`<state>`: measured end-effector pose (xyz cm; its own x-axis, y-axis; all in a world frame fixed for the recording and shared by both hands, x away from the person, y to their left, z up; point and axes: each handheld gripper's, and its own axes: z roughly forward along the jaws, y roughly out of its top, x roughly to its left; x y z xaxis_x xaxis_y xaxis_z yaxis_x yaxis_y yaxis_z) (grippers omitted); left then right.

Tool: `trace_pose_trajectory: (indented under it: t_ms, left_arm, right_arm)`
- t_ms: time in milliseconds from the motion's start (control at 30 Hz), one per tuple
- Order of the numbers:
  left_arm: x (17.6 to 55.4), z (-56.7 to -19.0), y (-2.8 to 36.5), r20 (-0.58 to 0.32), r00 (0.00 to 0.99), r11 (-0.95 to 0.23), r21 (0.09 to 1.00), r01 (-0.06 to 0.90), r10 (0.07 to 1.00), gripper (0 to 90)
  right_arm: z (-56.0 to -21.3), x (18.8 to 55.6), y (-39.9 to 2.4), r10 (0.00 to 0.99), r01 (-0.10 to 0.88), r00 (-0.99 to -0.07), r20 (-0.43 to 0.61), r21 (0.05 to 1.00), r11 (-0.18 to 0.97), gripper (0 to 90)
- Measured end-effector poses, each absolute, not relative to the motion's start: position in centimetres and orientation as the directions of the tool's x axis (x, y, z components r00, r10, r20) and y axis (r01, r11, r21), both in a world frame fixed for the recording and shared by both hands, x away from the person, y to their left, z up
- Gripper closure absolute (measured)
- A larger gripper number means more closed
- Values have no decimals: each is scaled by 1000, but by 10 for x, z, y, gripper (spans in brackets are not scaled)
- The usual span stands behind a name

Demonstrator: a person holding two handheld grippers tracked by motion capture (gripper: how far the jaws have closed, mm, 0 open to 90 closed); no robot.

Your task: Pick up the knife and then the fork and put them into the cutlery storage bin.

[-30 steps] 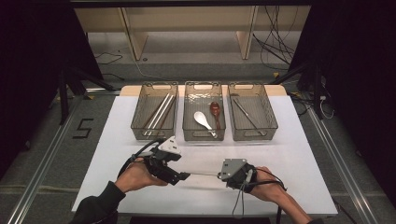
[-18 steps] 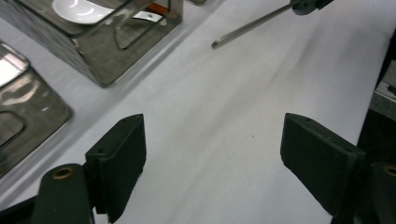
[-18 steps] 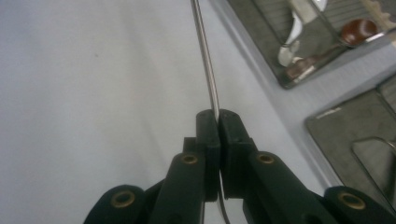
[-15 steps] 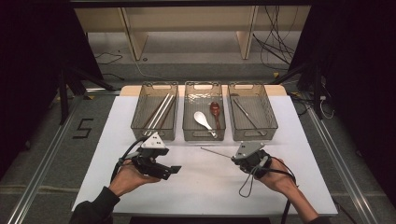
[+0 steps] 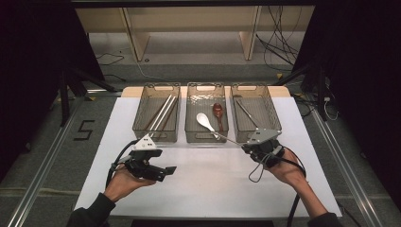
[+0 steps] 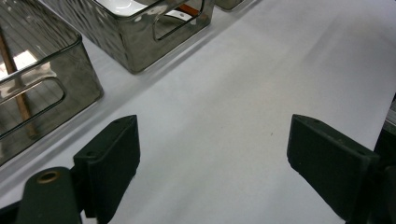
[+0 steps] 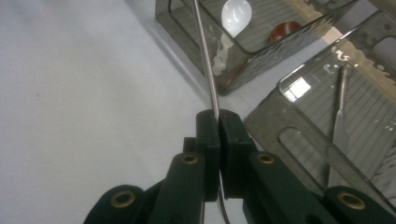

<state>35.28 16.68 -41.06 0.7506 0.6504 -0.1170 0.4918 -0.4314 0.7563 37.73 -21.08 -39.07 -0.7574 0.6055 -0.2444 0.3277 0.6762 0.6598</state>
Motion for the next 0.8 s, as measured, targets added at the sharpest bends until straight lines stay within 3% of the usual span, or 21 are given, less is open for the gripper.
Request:
trace_pose_trajectory:
  t_ms: [800]
  left_arm:
    - [349,-413,175,-122,730,-395,775,493,673,156]
  right_arm:
    - [-358,452,-239,795,480,-576,-189,708,517,885]
